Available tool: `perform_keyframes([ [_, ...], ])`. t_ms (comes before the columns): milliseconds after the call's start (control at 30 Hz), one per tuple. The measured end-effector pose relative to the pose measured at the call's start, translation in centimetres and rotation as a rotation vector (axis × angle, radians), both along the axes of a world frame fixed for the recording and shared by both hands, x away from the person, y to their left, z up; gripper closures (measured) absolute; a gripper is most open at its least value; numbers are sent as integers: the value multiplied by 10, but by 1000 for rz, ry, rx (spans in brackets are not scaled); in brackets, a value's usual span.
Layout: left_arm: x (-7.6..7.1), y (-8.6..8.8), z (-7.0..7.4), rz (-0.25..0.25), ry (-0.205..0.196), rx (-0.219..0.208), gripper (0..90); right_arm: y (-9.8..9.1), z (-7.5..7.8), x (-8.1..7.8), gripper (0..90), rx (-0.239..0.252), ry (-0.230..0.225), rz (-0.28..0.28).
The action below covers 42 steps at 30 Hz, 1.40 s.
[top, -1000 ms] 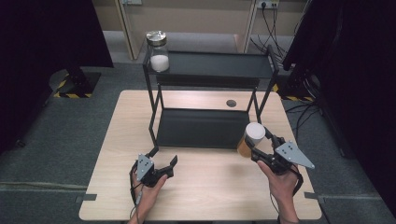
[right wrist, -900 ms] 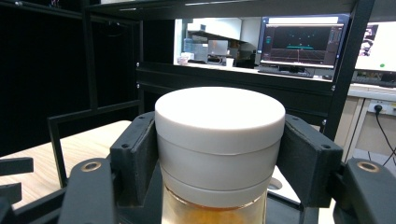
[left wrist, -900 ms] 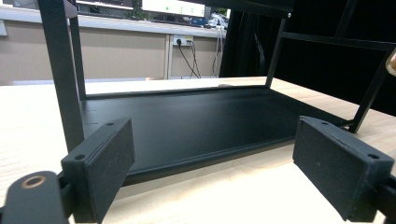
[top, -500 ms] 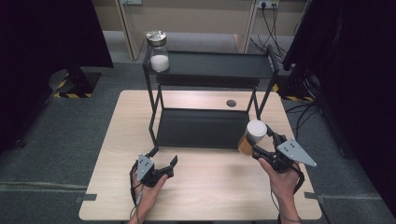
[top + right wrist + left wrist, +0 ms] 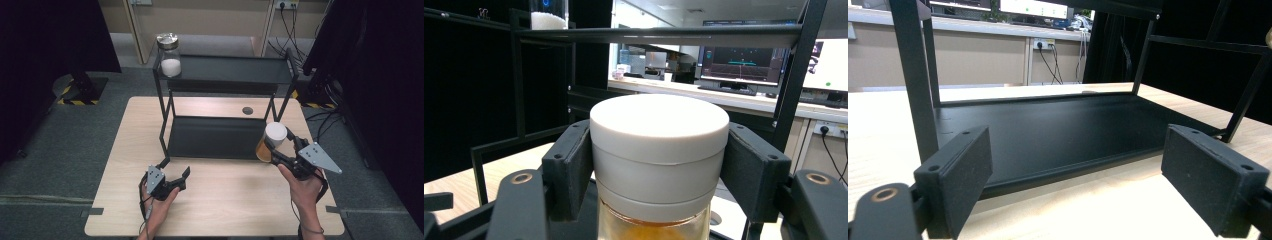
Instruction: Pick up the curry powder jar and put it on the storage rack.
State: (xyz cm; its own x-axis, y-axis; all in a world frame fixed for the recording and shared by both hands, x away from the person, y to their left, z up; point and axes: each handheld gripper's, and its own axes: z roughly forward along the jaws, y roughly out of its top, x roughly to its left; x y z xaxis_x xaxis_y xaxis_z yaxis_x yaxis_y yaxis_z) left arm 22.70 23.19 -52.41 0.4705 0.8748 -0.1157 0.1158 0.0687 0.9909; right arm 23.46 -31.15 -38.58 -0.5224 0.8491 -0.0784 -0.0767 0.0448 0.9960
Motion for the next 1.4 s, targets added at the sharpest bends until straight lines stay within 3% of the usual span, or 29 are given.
perform_keyframes([
  [1400,0,1,0,-2,2,-5,135,0,19,10,339,28,-16,1],
])
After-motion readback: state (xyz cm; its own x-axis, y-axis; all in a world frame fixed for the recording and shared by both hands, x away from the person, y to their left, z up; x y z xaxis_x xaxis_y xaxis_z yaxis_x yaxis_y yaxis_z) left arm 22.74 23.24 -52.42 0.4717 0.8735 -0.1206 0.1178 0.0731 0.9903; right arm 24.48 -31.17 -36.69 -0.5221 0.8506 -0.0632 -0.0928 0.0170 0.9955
